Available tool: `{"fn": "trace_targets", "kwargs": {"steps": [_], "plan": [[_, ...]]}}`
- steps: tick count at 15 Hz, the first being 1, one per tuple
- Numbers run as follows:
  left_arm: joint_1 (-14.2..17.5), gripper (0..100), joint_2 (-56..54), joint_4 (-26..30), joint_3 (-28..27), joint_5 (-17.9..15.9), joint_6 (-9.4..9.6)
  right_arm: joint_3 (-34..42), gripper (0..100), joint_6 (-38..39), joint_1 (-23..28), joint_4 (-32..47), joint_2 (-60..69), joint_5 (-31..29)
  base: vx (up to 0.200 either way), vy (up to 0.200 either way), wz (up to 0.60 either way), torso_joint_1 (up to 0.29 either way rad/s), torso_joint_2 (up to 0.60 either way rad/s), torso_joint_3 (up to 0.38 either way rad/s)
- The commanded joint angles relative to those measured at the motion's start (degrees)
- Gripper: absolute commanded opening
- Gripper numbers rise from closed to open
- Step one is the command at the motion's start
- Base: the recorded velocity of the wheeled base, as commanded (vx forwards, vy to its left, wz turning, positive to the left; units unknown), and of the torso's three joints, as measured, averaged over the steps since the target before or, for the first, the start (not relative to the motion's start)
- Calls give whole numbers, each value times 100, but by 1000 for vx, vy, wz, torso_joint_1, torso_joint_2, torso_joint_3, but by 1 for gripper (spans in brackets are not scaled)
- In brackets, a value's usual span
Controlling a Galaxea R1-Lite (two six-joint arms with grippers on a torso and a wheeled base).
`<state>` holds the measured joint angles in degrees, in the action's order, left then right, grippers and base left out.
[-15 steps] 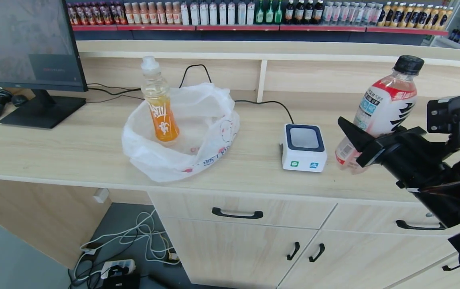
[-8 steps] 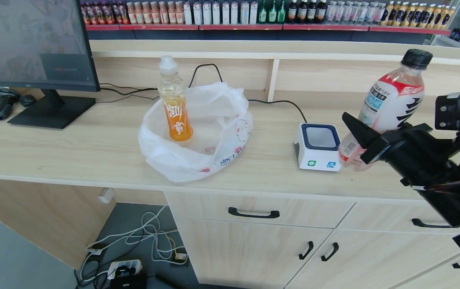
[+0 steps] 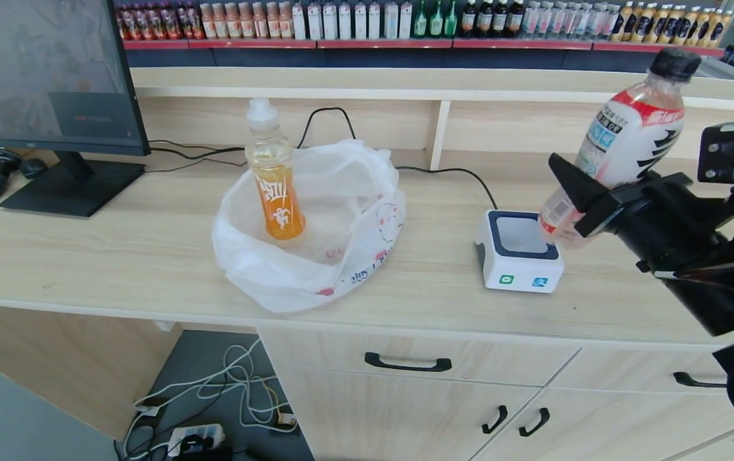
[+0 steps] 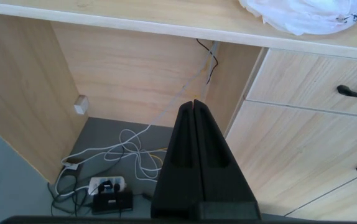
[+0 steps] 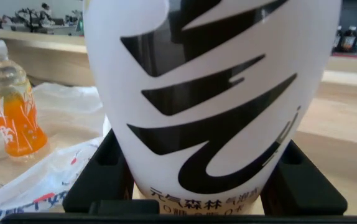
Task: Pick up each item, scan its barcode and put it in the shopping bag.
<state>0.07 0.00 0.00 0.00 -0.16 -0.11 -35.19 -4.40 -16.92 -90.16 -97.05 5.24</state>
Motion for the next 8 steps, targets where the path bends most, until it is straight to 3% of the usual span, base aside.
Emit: {"fn": "trace_targets", "kwargs": {"steps": [1,3,8], "plan": [[1,0,0,0,0,-2,-7,-1025,0,-245,5,16,-446,56,0,0,0,0,0,0],[1,0,0,0,0,-2,-7,-1156,0,-650,5,16,-534,337,0,0,0,0,0,0],[1,0,0,0,0,-2,-7,-1033,0,-2179,31,16,-851,1831,0,0,0,0,0,0]]}}
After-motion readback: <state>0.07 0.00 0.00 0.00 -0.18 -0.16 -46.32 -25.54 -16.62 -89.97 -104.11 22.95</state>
